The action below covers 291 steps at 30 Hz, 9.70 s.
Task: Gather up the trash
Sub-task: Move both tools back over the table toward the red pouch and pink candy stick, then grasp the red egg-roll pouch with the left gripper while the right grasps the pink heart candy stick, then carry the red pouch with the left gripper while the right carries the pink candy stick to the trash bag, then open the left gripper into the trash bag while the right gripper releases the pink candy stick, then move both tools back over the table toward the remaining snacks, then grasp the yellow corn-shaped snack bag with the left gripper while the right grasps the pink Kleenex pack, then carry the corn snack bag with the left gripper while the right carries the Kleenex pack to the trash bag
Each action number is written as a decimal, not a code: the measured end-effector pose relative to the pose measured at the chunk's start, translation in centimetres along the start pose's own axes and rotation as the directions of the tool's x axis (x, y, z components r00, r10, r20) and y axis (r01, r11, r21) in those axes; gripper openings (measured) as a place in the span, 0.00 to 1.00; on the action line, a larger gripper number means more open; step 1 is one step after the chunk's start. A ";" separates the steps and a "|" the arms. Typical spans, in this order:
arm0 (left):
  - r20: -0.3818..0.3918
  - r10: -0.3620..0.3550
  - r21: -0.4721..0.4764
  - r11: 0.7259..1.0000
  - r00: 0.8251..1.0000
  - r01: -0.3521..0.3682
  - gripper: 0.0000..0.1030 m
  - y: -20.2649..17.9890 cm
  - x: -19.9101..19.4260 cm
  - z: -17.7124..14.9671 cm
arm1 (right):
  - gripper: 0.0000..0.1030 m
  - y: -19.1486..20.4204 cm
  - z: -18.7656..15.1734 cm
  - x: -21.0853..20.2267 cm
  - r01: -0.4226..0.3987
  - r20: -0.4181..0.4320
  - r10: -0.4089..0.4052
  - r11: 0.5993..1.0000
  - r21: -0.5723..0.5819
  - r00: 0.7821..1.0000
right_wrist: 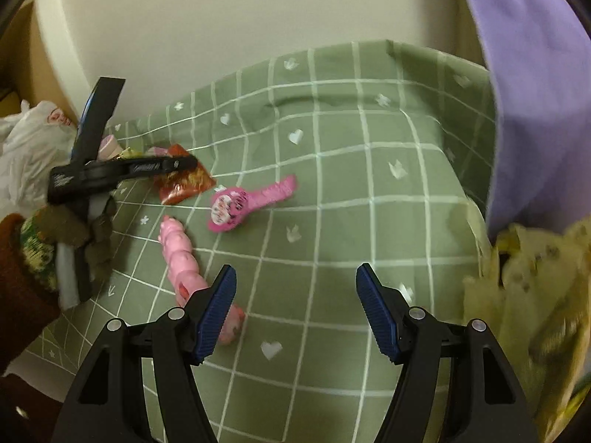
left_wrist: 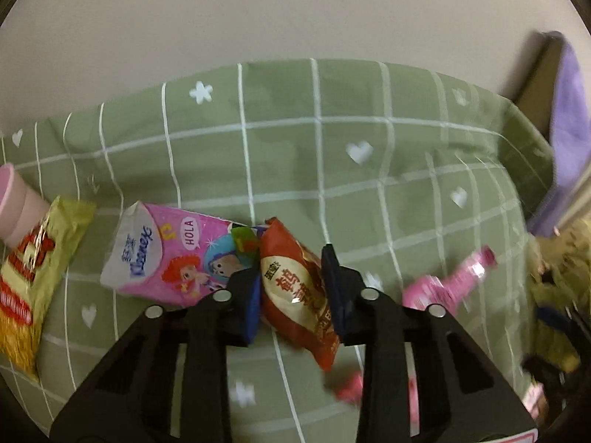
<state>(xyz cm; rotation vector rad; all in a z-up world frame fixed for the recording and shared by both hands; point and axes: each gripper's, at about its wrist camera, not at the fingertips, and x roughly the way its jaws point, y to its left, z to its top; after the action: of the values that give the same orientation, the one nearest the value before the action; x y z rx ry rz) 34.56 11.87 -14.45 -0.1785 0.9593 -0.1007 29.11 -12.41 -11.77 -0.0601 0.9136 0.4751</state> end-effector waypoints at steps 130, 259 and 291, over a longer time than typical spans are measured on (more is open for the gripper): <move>-0.396 -0.591 0.481 0.519 0.703 0.707 0.13 -35.3 -4.6 -2.2 | 0.46 -14.2 -8.4 -25.2 0.338 0.213 -0.487 0.803 0.490 0.847; 0.269 -0.206 0.142 0.975 0.941 0.172 0.35 -0.7 -17.3 1.3 | 0.06 0.9 4.4 -11.9 -0.032 0.277 -0.008 0.990 0.139 0.961; -0.358 -0.528 0.595 0.507 0.770 0.624 0.35 -33.4 -6.3 0.2 | 0.06 -12.3 -4.9 -27.2 0.397 0.259 -0.551 0.790 0.468 0.793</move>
<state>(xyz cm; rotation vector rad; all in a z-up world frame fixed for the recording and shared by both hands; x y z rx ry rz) 30.92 -19.87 -2.76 0.2207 0.8954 -1.1165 16.58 -34.76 4.41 0.1599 0.5536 -0.1902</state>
